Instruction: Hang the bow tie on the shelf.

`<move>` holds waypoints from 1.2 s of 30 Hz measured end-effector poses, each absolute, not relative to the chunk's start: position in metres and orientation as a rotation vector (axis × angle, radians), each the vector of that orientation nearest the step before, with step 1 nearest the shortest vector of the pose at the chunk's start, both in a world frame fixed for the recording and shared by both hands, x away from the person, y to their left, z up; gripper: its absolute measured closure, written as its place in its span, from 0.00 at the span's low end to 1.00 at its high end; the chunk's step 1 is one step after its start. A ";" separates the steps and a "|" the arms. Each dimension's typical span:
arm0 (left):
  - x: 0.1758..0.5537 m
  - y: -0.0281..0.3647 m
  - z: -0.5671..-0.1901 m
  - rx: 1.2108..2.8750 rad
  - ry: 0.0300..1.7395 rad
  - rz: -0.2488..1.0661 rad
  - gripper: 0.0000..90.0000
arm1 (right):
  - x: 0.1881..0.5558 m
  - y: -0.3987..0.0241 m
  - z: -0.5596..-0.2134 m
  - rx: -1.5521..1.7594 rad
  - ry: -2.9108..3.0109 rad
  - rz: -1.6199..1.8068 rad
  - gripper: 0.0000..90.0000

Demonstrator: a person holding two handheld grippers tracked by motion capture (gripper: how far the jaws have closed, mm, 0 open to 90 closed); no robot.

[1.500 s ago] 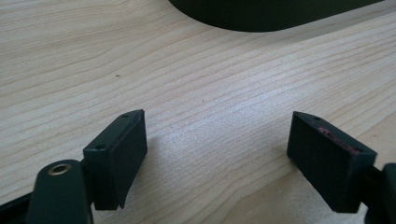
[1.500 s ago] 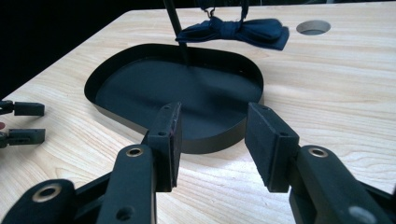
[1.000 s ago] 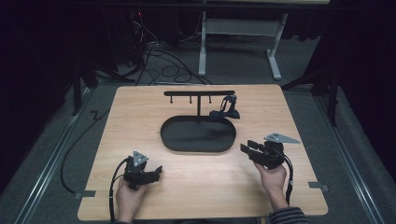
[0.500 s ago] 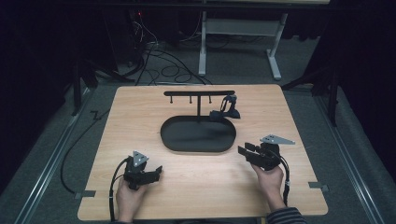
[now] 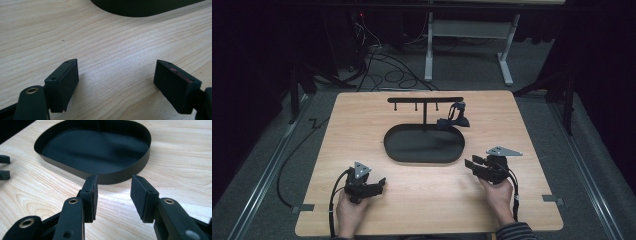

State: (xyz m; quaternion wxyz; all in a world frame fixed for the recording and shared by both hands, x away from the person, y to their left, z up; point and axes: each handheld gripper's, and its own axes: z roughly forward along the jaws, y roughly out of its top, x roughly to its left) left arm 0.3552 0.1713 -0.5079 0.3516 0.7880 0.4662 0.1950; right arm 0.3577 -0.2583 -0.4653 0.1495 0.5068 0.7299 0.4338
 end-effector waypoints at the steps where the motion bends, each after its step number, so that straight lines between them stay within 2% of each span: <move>1: 0.355 0.171 -0.508 2.040 1.207 0.505 0.23 | 0.358 -0.258 -0.467 1.455 2.100 1.243 0.66; 36: 0.355 0.171 -0.508 2.039 1.207 0.506 0.23 | 0.363 -0.244 -0.498 1.412 2.140 1.045 0.63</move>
